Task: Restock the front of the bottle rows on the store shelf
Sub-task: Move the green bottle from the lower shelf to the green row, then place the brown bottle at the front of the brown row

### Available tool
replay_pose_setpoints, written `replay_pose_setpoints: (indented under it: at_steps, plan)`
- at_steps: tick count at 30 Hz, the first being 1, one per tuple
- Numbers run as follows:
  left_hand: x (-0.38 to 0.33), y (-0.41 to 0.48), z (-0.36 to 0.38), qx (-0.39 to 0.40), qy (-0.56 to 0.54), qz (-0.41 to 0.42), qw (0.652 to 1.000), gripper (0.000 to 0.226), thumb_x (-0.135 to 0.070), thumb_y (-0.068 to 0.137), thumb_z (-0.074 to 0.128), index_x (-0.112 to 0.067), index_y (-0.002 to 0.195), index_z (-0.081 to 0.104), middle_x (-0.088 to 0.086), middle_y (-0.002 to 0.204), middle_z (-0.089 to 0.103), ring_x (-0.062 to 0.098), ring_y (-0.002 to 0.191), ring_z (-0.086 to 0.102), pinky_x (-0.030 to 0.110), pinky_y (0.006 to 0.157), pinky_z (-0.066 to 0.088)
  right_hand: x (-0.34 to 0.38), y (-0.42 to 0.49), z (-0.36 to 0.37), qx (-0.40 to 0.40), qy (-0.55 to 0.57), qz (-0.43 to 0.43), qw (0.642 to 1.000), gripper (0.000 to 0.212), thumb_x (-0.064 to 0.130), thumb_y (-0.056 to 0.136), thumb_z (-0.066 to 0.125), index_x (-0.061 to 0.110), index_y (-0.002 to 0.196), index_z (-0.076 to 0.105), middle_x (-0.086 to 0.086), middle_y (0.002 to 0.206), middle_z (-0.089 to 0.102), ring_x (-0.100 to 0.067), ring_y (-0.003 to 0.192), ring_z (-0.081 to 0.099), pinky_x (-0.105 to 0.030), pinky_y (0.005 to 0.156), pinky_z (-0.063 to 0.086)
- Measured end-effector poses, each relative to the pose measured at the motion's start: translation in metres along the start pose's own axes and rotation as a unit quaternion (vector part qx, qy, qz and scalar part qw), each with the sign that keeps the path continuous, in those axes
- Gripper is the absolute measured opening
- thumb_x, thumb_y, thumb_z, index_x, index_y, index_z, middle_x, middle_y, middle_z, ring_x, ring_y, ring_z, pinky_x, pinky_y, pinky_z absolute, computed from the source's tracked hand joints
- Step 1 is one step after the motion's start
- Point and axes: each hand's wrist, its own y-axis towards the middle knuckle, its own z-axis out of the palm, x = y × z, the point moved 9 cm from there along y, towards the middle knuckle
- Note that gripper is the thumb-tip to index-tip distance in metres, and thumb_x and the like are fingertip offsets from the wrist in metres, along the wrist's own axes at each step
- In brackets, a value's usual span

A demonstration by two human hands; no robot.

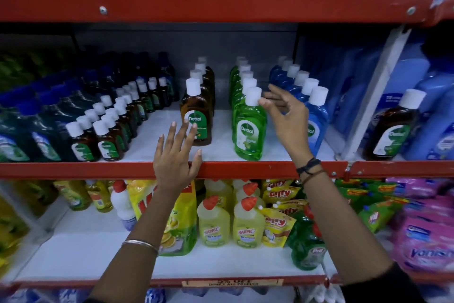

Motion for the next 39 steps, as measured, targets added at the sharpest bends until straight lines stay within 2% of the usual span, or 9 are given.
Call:
replay_pose_setpoints:
  at_steps: [5, 9, 12, 13, 16, 21, 25, 30, 39]
  plan:
    - [-0.002, 0.001, 0.0, 0.012, -0.006, 0.004, 1.0, 0.057, -0.043, 0.098, 0.034, -0.016, 0.148, 0.043, 0.007, 0.154, 0.043, 0.028, 0.145, 0.035, 0.053, 0.111, 0.036, 0.019, -0.003, -0.086, -0.131, -0.014, -0.071, 0.989, 0.03, 0.023, 0.089, 0.065, 0.011, 0.116, 0.063, -0.001, 0.097, 0.067, 0.001, 0.088, 0.062, -0.016, 0.083, 0.049]
    - [0.006, -0.005, -0.001, 0.023, -0.006, -0.01, 1.0, 0.057, -0.041, 0.097, 0.035, -0.016, 0.147, 0.044, 0.008, 0.153, 0.044, 0.029, 0.145, 0.036, 0.054, 0.111, 0.035, 0.017, -0.007, -0.16, -0.278, -0.056, -0.118, 0.952, 0.026, 0.023, 0.091, 0.062, 0.005, 0.109, 0.066, 0.0, 0.094, 0.064, 0.006, 0.084, 0.058, -0.018, 0.082, 0.048]
    - [0.017, -0.013, -0.001, 0.034, 0.0, -0.012, 0.999, 0.058, -0.042, 0.097, 0.034, -0.016, 0.148, 0.043, 0.008, 0.154, 0.043, 0.029, 0.145, 0.035, 0.054, 0.112, 0.034, -0.002, -0.007, -0.197, -0.328, -0.112, -0.116, 0.931, 0.029, 0.026, 0.091, 0.06, 0.005, 0.111, 0.063, 0.005, 0.095, 0.06, -0.019, 0.09, 0.062, -0.033, 0.086, 0.051]
    - [0.019, -0.012, 0.001, 0.036, 0.004, -0.015, 0.999, 0.058, -0.042, 0.097, 0.034, -0.016, 0.148, 0.043, 0.008, 0.155, 0.042, 0.028, 0.146, 0.034, 0.054, 0.112, 0.034, -0.01, -0.004, -0.208, -0.329, -0.12, -0.105, 0.931, 0.032, 0.028, 0.091, 0.06, 0.006, 0.114, 0.061, 0.008, 0.098, 0.058, -0.025, 0.095, 0.062, -0.036, 0.089, 0.05]
    - [-0.005, -0.002, 0.001, 0.038, -0.012, -0.01, 0.999, 0.059, -0.042, 0.096, 0.034, -0.016, 0.149, 0.042, 0.008, 0.155, 0.042, 0.028, 0.146, 0.033, 0.055, 0.112, 0.033, -0.038, 0.007, -0.256, -0.29, -0.123, -0.015, 0.949, 0.042, 0.028, 0.09, 0.061, 0.005, 0.124, 0.054, -0.009, 0.119, 0.058, -0.021, 0.11, 0.055, -0.013, 0.091, 0.045]
    - [0.001, -0.001, 0.002, 0.035, -0.009, -0.017, 0.999, 0.059, -0.042, 0.096, 0.034, -0.015, 0.148, 0.043, 0.008, 0.154, 0.043, 0.029, 0.145, 0.034, 0.054, 0.112, 0.033, -0.068, 0.022, -0.257, -0.162, -0.154, 0.058, 0.973, 0.033, 0.017, 0.09, 0.063, 0.005, 0.121, 0.06, -0.019, 0.118, 0.066, -0.021, 0.101, 0.06, -0.04, 0.092, 0.052]
    - [0.003, -0.001, 0.002, 0.036, -0.01, -0.018, 0.999, 0.059, -0.042, 0.096, 0.034, -0.015, 0.148, 0.043, 0.008, 0.154, 0.043, 0.029, 0.145, 0.035, 0.054, 0.112, 0.033, -0.062, 0.02, -0.26, -0.176, -0.15, 0.056, 0.971, 0.034, 0.016, 0.083, 0.07, 0.005, 0.115, 0.063, -0.02, 0.111, 0.068, -0.021, 0.094, 0.063, -0.018, 0.078, 0.053]
    - [0.003, -0.003, 0.002, 0.04, -0.013, -0.015, 0.999, 0.059, -0.041, 0.096, 0.035, -0.014, 0.148, 0.043, 0.009, 0.154, 0.043, 0.03, 0.145, 0.035, 0.054, 0.112, 0.033, -0.036, 0.007, -0.253, -0.237, -0.154, 0.022, 0.959, 0.038, 0.029, 0.075, 0.076, 0.015, 0.108, 0.063, -0.011, 0.108, 0.07, -0.02, 0.094, 0.065, -0.04, 0.084, 0.055]
    - [0.007, -0.004, -0.003, 0.055, -0.039, -0.006, 0.998, 0.061, -0.044, 0.097, 0.034, -0.017, 0.152, 0.035, 0.008, 0.158, 0.036, 0.027, 0.148, 0.028, 0.056, 0.116, 0.025, 0.046, -0.008, -0.208, -0.267, -0.146, -0.034, 0.952, 0.038, 0.039, 0.067, 0.08, 0.023, 0.098, 0.064, 0.013, 0.09, 0.064, -0.003, 0.072, 0.058, -0.03, 0.071, 0.052]
